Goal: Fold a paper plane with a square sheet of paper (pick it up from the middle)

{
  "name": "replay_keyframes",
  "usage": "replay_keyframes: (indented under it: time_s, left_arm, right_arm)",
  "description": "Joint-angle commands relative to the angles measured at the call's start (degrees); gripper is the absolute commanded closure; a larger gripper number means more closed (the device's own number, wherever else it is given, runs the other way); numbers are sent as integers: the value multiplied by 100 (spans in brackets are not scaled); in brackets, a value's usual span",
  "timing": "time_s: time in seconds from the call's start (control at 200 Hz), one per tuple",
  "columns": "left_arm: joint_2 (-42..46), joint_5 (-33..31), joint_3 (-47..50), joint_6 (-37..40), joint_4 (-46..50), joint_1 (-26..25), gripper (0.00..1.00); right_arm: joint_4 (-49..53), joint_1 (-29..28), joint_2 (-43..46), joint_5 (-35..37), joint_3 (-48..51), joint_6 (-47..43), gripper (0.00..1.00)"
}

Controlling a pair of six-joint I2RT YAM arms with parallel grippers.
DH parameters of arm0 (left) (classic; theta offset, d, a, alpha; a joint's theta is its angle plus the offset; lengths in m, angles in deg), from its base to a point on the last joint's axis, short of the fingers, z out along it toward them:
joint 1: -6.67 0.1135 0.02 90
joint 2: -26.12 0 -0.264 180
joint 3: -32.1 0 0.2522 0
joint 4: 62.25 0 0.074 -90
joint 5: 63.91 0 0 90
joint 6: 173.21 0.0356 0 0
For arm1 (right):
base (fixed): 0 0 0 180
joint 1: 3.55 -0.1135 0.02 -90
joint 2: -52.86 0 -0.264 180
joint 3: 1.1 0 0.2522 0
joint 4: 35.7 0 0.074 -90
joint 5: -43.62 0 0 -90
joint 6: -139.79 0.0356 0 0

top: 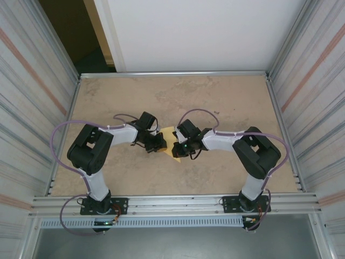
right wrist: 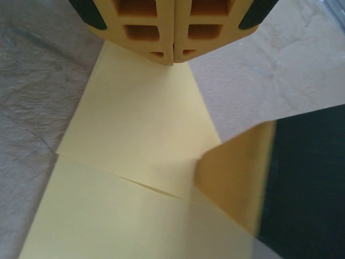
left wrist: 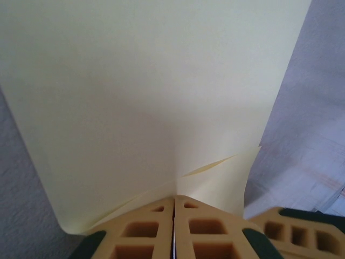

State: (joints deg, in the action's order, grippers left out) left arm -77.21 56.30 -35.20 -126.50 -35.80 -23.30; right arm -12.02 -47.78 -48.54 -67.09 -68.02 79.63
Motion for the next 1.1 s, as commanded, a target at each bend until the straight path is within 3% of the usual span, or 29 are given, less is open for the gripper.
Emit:
replay_keyframes:
  time_s: [0.0,0.19,0.421,0.882,1.007,1.097]
  left_arm:
    - [-44,-386,-34,187,346,18,90]
    - [-7,-330,404,403,-110,90,89]
    - [417,-288,1207,621,-996,664,85]
    - [852,-616,759,1134,-113,1410,81]
    - [1384,-528,850,1057,-134,1399,81]
    - [1814,-349,1098,779,-389,1367,77]
  right_arm:
    - [24,23,-174,-41,-41,97,100]
    - [305,50,-391,126,158,111,100]
    - [548,209,-433,234,481,241,100]
    - [466,222,-109,-37,206,229,100]
    - [-98,222,483,-190,51,625,91]
    - [-657,178,890,-5,133,1054,77]
